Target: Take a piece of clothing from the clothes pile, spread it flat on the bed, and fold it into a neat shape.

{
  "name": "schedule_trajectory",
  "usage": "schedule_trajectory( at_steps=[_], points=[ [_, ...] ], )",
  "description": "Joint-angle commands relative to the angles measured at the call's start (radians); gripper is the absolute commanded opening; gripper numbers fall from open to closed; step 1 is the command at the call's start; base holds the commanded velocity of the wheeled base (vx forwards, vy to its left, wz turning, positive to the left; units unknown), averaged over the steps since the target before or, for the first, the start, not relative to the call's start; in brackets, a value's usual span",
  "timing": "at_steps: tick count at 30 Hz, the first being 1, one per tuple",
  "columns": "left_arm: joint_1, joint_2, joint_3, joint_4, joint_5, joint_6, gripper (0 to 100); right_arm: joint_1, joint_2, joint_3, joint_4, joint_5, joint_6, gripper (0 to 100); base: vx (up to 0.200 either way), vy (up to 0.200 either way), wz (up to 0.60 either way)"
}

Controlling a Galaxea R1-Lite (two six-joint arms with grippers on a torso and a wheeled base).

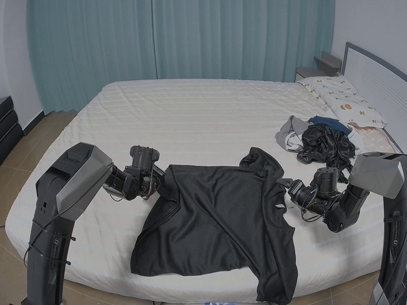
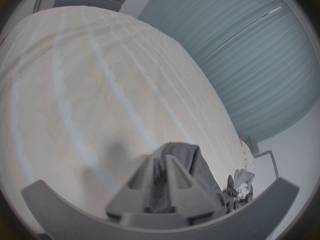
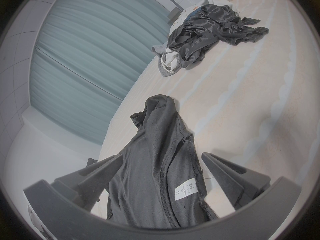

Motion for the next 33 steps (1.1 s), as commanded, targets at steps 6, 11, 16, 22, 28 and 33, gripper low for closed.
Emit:
schedule_trajectory(
  at_steps=[6,11,16,22,28,33],
  points=[
    [0.112,0.009,-0.209,0.045,0.021,0.076,0,-0.004,0.012,0.025,-0.062,-0.002,-0.003,100,0.000,0.000,0.00],
    [0.140,0.092,-0.408,0.129,0.018,0.094,0,-0.004,0.018,0.025,-0.071,-0.024,-0.003,100,0.000,0.000,0.00],
    [0.140,0.135,-0.408,0.109,0.016,0.160,0,-0.006,0.032,0.025,-0.082,-0.030,-0.005,100,0.000,0.000,0.00],
    [0.135,0.160,-0.408,0.080,0.021,0.160,100,-0.006,0.044,0.023,-0.085,-0.030,-0.005,100,0.000,0.000,0.00],
    [0.144,0.146,-0.408,0.096,0.024,0.154,100,-0.010,0.043,0.019,-0.085,-0.030,-0.005,100,0.000,0.000,0.00],
    [0.172,0.074,-0.336,0.177,0.006,0.073,100,-0.016,0.049,0.009,-0.085,-0.029,-0.003,100,0.000,0.000,0.00]
  ],
)
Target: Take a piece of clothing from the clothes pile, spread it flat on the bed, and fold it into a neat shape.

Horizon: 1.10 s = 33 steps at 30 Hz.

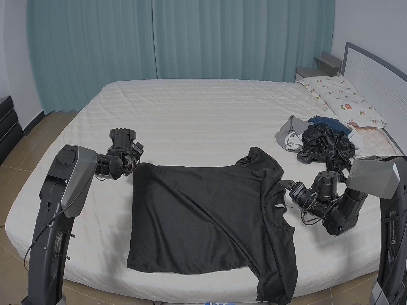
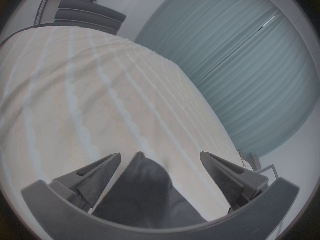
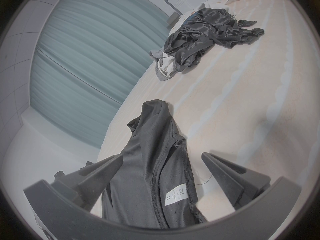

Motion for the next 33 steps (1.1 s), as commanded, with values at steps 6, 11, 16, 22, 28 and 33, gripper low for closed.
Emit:
schedule_trajectory(
  at_steps=[6,11,16,22,28,33],
  points=[
    [0.034,-0.209,0.323,0.004,-0.151,-0.064,100,-0.008,0.004,0.004,-0.001,0.001,0.002,100,0.000,0.000,0.00],
    [0.024,-0.377,0.697,-0.214,-0.257,-0.059,100,-0.008,-0.001,0.028,-0.023,0.000,-0.001,100,0.000,0.000,0.00],
    [-0.019,-0.480,0.996,-0.395,-0.306,-0.055,100,-0.008,-0.006,0.047,-0.034,0.000,-0.002,100,0.000,0.000,0.00],
    [-0.069,-0.518,1.186,-0.506,-0.307,-0.062,100,-0.008,-0.013,0.059,-0.034,0.001,-0.002,100,-0.033,0.000,0.00],
    [-0.081,-0.563,1.285,-0.519,-0.323,-0.059,100,-0.005,-0.013,0.063,-0.038,0.001,-0.002,100,-0.200,0.000,0.00],
    [-0.109,-0.575,1.340,-0.519,-0.344,-0.048,100,-0.005,-0.012,0.067,-0.038,0.001,-0.001,100,-0.080,0.000,0.00]
  ],
)
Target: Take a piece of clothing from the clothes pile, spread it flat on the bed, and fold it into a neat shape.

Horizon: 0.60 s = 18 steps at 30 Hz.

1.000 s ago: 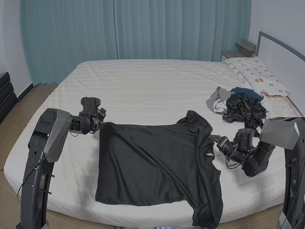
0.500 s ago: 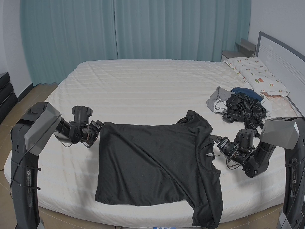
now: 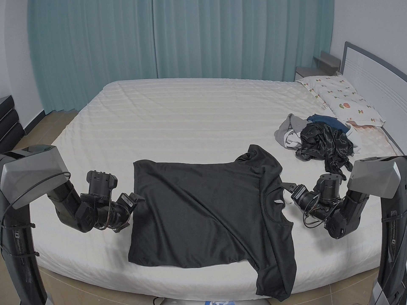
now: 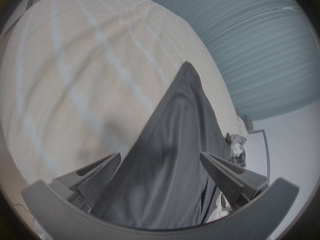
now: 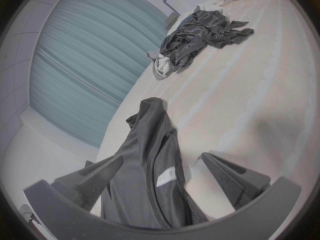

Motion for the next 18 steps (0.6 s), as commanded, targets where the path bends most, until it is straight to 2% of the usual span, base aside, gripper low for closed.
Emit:
schedule_trajectory(
  at_steps=[1,6,18],
  points=[
    [-0.040,-0.075,0.090,-0.013,-0.013,0.008,100,0.002,-0.003,0.011,-0.002,0.001,0.001,100,0.000,0.000,0.00],
    [-0.070,-0.074,0.130,-0.012,-0.005,0.061,100,-0.001,-0.004,0.011,-0.004,0.001,-0.001,100,0.000,0.000,0.00],
    [-0.073,-0.063,0.150,-0.007,0.001,0.101,100,-0.001,-0.004,0.015,-0.004,-0.001,-0.001,100,0.000,0.000,0.00]
  ],
)
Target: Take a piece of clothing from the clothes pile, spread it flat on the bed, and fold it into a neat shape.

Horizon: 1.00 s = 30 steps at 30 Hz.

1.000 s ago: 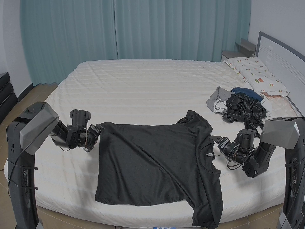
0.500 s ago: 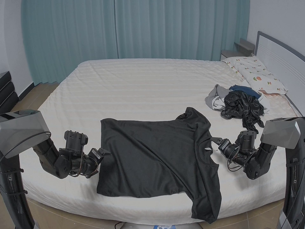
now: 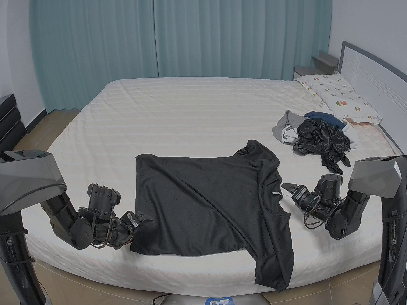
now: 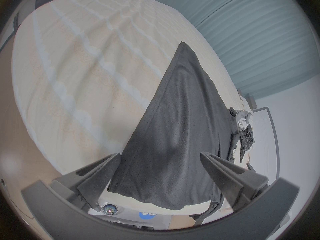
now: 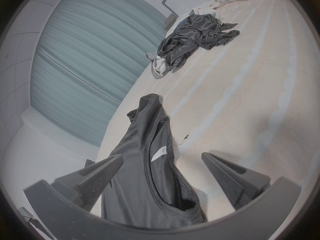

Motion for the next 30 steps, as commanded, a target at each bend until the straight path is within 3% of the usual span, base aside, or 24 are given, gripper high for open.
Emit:
schedule_trajectory(
  at_steps=[1,5,10,21,22,30],
  points=[
    [-0.002,0.005,0.007,-0.001,0.000,0.003,100,0.000,0.000,0.002,0.000,0.001,0.000,100,0.000,0.000,0.00],
    [-0.007,0.005,0.007,-0.001,0.001,0.009,100,0.000,0.000,0.004,0.000,0.001,0.000,100,0.000,0.000,0.00],
    [-0.050,0.037,0.007,-0.002,0.095,0.026,100,0.000,-0.001,0.006,0.000,0.001,0.000,100,0.000,0.000,0.00],
    [-0.062,0.049,0.016,-0.002,0.110,0.041,100,0.002,0.000,0.007,0.000,0.001,-0.002,100,0.000,0.000,0.00],
    [-0.057,0.049,0.015,-0.001,0.110,0.046,0,0.002,0.000,0.009,0.001,-0.001,-0.003,100,0.000,0.000,0.00],
    [-0.043,0.026,0.015,0.031,0.147,0.053,0,0.002,-0.016,0.039,0.001,0.003,-0.033,100,0.000,0.000,0.00]
  ],
)
